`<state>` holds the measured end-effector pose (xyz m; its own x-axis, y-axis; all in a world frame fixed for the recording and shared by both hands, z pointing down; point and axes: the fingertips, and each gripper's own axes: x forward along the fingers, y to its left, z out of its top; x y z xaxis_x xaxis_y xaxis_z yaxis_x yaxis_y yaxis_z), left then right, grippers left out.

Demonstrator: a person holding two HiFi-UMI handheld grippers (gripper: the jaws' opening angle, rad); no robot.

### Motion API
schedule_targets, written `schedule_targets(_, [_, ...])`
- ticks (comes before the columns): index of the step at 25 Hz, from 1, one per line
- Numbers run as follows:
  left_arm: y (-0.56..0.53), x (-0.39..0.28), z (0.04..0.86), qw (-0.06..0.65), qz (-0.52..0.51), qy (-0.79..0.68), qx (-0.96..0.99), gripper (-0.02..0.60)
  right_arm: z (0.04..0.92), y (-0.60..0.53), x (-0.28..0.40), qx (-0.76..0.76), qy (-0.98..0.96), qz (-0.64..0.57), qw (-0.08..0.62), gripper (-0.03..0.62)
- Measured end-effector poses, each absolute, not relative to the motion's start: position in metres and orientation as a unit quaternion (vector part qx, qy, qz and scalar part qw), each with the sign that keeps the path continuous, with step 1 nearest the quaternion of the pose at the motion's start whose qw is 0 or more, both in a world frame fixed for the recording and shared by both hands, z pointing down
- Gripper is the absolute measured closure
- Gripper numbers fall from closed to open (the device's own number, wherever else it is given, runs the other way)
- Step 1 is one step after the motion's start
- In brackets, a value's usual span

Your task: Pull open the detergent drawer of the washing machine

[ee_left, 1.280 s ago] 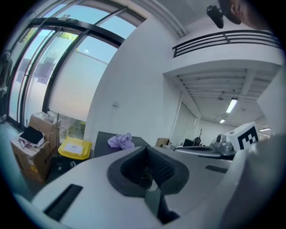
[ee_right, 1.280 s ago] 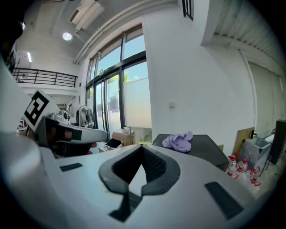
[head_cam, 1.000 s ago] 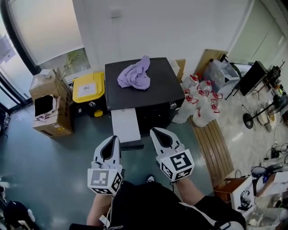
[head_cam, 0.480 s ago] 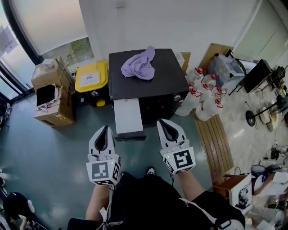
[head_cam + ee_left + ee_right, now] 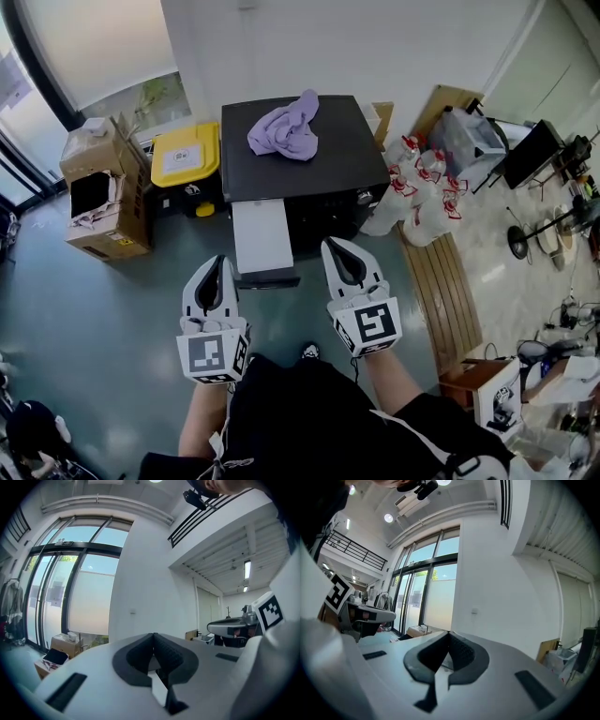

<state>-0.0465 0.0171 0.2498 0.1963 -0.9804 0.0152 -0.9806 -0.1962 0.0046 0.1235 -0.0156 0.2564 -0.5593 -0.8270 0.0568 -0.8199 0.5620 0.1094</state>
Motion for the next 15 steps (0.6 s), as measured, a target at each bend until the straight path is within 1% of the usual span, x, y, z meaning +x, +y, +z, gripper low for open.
schedule_targets(3, [0.0168, -0.0441, 0.252, 0.008, 0.0, -0.632, 0.775, 0.56, 0.2569, -0.0159, 0.1255, 0.468, -0.881, -0.035, 0.05, 0.585])
schedule_targets(7, [0.0159, -0.0427, 0.2549, 0.028, -0.011, -0.629, 0.777, 0.56, 0.2553, -0.0146, 0.1245, 0.468, -0.881, -0.038, 0.051, 0.585])
schedule_targets(15, [0.0165, -0.0438, 0.2566, 0.028, -0.009, -0.63, 0.776, 0.56, 0.2541, -0.0143, 0.1234, 0.468, -0.881, -0.039, 0.053, 0.585])
